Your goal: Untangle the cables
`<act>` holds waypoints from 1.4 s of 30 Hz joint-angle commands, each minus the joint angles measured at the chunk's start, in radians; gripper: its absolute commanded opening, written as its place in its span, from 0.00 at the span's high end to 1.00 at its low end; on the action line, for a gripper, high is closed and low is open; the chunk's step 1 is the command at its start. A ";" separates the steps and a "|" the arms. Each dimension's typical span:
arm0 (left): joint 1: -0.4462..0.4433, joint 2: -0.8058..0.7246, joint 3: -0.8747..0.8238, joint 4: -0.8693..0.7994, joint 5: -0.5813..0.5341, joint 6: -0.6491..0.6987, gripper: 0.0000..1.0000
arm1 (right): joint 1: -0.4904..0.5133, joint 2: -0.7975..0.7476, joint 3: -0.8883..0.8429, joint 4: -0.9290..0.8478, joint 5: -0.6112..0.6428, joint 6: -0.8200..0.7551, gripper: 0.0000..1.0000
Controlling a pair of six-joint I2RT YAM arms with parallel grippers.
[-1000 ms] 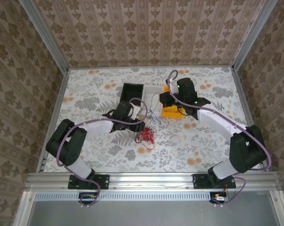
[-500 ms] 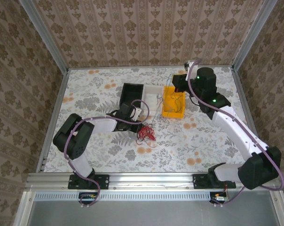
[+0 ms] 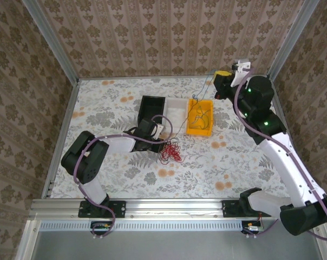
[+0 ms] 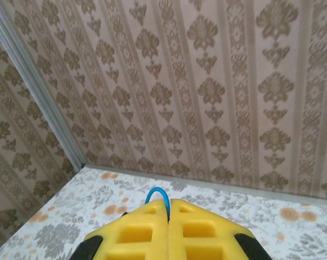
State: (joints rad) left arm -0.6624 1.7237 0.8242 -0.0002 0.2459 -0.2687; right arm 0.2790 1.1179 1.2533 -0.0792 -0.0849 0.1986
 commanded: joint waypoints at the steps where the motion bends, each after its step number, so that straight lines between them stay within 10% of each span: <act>1: 0.004 0.023 -0.039 -0.064 -0.129 -0.004 1.00 | -0.006 -0.036 0.037 -0.006 0.068 -0.061 1.00; 24: 0.019 -0.036 -0.081 -0.158 -0.342 -0.134 0.99 | -0.126 -0.095 -0.027 -0.077 0.298 -0.095 1.00; 27: -0.028 -0.116 -0.074 -0.139 -0.312 -0.055 0.41 | -0.126 -0.101 -0.050 -0.078 0.211 -0.096 1.00; 29: -0.052 -0.175 -0.055 -0.158 -0.292 0.006 0.24 | -0.126 -0.098 -0.058 -0.085 0.158 -0.084 1.00; 42: -0.159 -0.258 0.212 -0.258 -0.157 0.288 0.18 | -0.115 -0.067 -0.048 -0.083 0.031 -0.050 1.00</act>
State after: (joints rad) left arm -0.7872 1.4342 0.9474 -0.2455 0.0357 -0.0776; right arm 0.1570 1.0496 1.1954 -0.1654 -0.0055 0.1268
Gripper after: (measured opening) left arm 0.817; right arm 0.047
